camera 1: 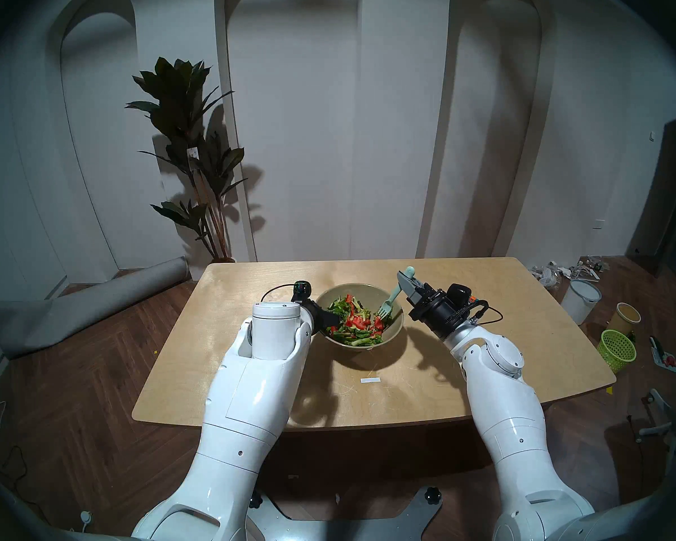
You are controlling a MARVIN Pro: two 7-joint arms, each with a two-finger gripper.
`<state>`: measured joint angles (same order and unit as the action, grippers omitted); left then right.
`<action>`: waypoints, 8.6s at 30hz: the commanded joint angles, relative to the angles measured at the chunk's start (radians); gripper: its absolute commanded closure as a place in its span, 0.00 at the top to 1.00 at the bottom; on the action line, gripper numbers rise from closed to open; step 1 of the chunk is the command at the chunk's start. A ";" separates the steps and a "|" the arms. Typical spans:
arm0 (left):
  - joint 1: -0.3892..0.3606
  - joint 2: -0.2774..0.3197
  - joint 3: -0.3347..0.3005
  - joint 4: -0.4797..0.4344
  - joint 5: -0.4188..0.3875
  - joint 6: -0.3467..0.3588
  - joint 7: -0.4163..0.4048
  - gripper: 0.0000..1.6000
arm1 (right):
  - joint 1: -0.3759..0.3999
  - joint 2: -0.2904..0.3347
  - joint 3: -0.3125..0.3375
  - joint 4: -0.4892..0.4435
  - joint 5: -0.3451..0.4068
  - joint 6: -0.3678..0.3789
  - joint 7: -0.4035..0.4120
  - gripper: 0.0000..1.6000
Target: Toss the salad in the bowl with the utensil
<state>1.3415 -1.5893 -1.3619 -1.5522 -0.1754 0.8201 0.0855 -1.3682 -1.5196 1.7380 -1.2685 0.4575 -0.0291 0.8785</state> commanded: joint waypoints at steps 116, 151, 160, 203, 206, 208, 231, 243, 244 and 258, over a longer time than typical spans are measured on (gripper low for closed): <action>0.046 -0.054 -0.185 -0.175 -0.088 -0.395 0.074 1.00 | -0.079 -0.123 -0.029 -0.055 0.114 -0.086 -0.321 0.00; 0.029 -0.070 -0.187 -0.157 -0.084 -0.376 0.084 1.00 | -0.034 -0.102 -0.058 0.015 0.030 -0.107 -0.379 0.11; 0.030 -0.071 -0.188 -0.158 -0.084 -0.372 0.090 1.00 | -0.039 -0.094 -0.061 0.018 0.022 -0.113 -0.372 0.82; 0.010 -0.068 -0.171 -0.154 -0.101 -0.379 0.078 1.00 | -0.006 -0.082 -0.017 -0.309 -0.149 -0.126 -0.582 1.00; 0.008 -0.060 -0.167 -0.151 -0.093 -0.386 0.075 1.00 | -0.010 -0.081 -0.030 -0.301 -0.208 -0.117 -0.621 1.00; 0.007 -0.048 -0.153 -0.143 -0.068 -0.415 0.078 1.00 | -0.018 -0.081 -0.049 -0.293 -0.255 -0.117 -0.658 1.00; -0.024 0.090 -0.052 -0.050 0.209 -0.737 0.125 1.00 | -0.019 -0.037 -0.003 -0.379 -0.212 0.198 -0.712 1.00; -0.038 0.113 -0.099 -0.052 0.140 -0.693 0.033 1.00 | -0.040 -0.013 0.009 -0.375 -0.211 0.162 -0.663 1.00; -0.038 0.114 -0.100 -0.052 0.138 -0.692 0.031 1.00 | -0.041 -0.013 0.009 -0.374 -0.211 0.159 -0.661 1.00; -0.040 0.118 -0.100 -0.053 0.128 -0.685 0.023 1.00 | -0.041 -0.014 0.012 -0.369 -0.211 0.142 -0.651 1.00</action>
<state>1.3290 -1.4702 -1.4661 -1.5837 -0.0534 0.1428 0.1082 -1.4166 -1.5294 1.7531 -1.6183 0.2451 0.1338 0.2240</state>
